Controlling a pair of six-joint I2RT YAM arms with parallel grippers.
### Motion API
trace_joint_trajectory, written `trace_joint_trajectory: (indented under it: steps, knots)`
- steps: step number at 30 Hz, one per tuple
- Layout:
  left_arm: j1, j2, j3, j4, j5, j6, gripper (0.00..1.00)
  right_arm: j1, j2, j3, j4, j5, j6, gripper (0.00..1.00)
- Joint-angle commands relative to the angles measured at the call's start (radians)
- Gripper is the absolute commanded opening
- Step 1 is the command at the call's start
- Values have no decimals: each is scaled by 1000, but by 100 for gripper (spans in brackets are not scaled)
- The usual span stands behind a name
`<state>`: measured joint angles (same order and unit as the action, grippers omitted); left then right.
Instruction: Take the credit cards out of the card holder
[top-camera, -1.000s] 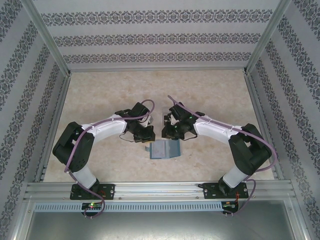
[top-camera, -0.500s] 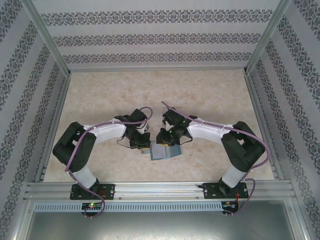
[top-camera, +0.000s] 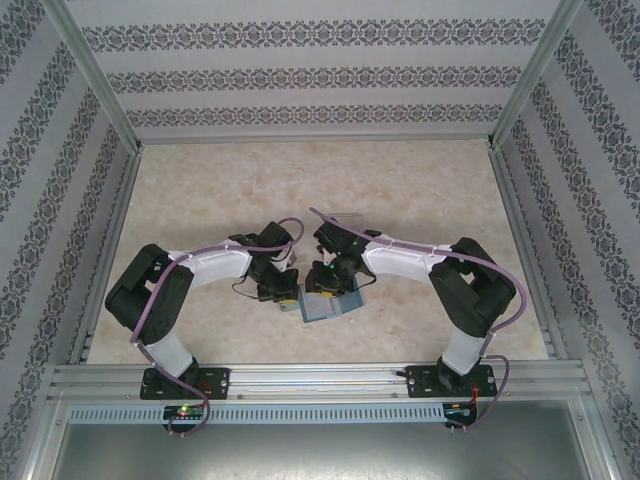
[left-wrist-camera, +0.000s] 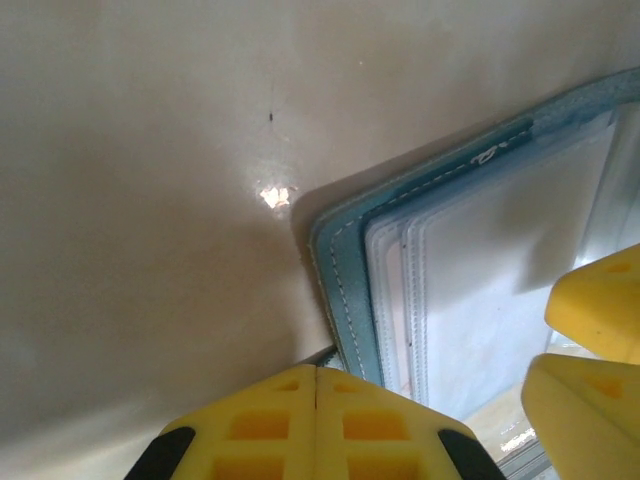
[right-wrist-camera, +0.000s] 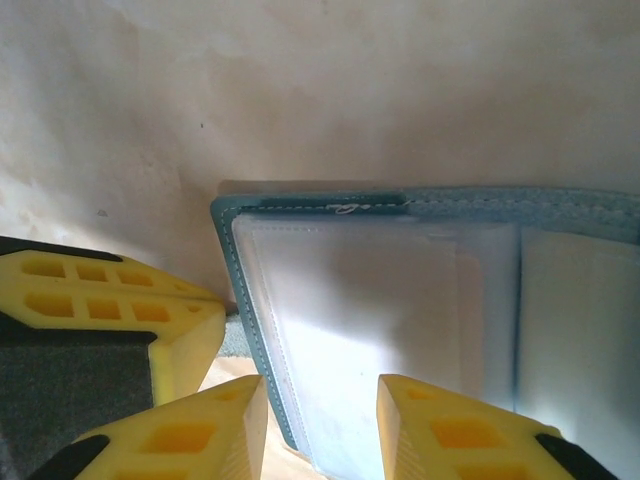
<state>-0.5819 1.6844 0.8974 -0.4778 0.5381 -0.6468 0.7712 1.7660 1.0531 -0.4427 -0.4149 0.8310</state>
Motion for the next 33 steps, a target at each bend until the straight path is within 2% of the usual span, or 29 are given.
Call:
trace_joint_trajectory:
  steps: [1, 9, 15, 23, 33]
  knots:
    - [-7, -12, -12, 24, -9, -2, 3, 15, 28, 32, -62, 37, -23, 37]
    - [-7, -11, -14, 22, -5, 4, 3, 21, 44, 58, -138, 95, -51, 45]
    - [-7, -7, -11, 24, -1, 9, 3, 28, 52, 80, -185, 133, -79, 57]
    - [-7, -5, -5, 22, 3, 11, 3, 44, 65, 117, -257, 197, -105, 61]
    - [-7, -3, -5, 22, 4, 14, 3, 55, 115, 140, -277, 203, -111, 65]
